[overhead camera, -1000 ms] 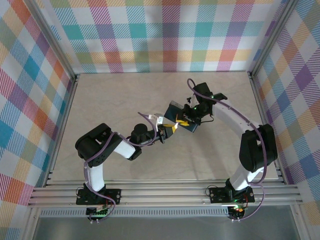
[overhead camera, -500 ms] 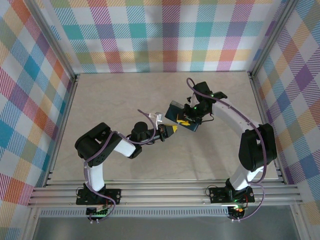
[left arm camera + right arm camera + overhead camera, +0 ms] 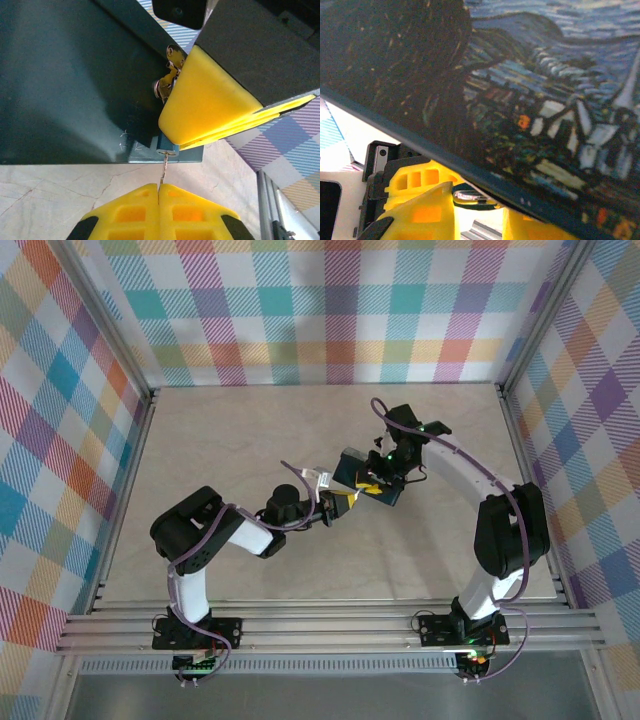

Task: Unlock the padlock with the key

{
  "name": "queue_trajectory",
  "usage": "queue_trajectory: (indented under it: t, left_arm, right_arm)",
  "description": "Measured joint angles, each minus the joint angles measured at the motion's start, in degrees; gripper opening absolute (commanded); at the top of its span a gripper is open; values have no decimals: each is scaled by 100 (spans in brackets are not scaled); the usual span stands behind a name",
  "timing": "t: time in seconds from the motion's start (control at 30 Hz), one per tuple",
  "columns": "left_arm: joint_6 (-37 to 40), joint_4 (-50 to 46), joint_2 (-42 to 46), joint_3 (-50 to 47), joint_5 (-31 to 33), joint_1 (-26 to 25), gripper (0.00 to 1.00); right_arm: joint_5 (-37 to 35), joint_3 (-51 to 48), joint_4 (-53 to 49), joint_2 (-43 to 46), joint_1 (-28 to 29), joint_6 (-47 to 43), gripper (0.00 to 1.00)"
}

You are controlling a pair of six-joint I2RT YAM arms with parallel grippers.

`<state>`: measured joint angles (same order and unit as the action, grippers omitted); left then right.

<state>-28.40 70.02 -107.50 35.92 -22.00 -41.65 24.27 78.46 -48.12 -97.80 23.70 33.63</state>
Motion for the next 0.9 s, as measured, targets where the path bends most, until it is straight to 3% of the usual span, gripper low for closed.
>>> queue_trajectory:
  t: [0.57, 0.9]
  left_arm:
    - [573, -503, 280, 9, 516, -219, 0]
    - [-380, -120, -125, 157, 87, 28, 0]
  right_arm:
    - [-61, -4, 9, -15, 0, 162, 0]
    - [-59, -208, 411, -15, -22, 240, 0]
